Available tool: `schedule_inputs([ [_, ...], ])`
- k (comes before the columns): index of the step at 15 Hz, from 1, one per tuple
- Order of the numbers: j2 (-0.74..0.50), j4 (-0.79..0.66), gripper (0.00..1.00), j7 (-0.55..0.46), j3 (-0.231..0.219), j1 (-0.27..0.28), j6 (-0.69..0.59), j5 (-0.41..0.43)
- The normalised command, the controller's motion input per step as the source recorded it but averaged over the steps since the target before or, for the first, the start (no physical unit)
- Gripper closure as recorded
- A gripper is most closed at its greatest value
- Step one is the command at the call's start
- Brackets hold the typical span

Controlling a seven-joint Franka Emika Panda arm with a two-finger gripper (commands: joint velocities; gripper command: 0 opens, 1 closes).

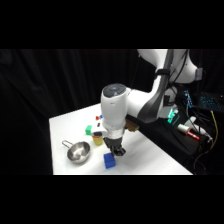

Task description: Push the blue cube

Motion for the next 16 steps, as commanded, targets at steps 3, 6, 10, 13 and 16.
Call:
schedule_inputs([
  [3, 0.23, 0.13, 0.96, -0.05, -0.11, 0.088, 0.29, -0.041],
  [6, 0.22, 0.17, 0.96, -0.07, -0.114, 0.076, 0.23, -0.035],
  [10, 0.14, 0.12, 0.96, -0.07, -0.096, 0.071, 0.12, -0.021],
  [13, -0.12, 0.02, 0.97, -0.07, -0.041, 0.06, -0.19, 0.049],
  [16, -0.27, 0.03, 0.96, -0.09, -0.017, 0.044, -0.4, 0.07],
])
